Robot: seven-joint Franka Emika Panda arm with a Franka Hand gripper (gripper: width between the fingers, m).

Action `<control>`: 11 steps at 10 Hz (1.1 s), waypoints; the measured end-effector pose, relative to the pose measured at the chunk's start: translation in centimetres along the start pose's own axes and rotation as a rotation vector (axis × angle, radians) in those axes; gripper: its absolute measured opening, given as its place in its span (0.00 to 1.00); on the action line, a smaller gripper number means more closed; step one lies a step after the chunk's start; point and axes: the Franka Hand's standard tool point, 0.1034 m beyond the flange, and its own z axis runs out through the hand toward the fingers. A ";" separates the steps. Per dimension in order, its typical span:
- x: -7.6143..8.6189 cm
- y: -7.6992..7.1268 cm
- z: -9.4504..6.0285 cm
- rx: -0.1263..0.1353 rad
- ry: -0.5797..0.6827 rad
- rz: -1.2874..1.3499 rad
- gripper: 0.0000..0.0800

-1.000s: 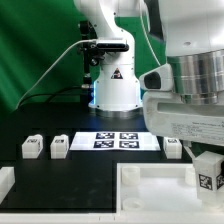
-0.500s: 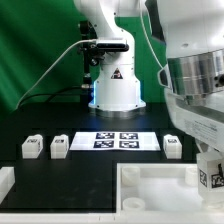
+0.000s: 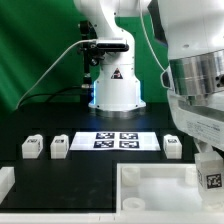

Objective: Assemble one leg

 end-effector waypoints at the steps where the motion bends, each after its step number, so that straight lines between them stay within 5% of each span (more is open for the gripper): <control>1: 0.2 0.2 -0.2 -0.027 -0.017 -0.104 0.79; 6: 0.3 0.4 -0.3 -0.034 -0.009 -0.697 0.81; 8: 1.1 0.2 -0.7 -0.096 0.029 -0.962 0.81; 10: 0.5 -0.1 -0.6 -0.101 0.036 -1.003 0.81; 11: 0.6 -0.1 -0.6 -0.101 0.036 -1.001 0.70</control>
Offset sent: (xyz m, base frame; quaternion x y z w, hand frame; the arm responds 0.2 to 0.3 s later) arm 0.0000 0.0000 0.0000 0.0000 0.0000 -0.2667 0.9638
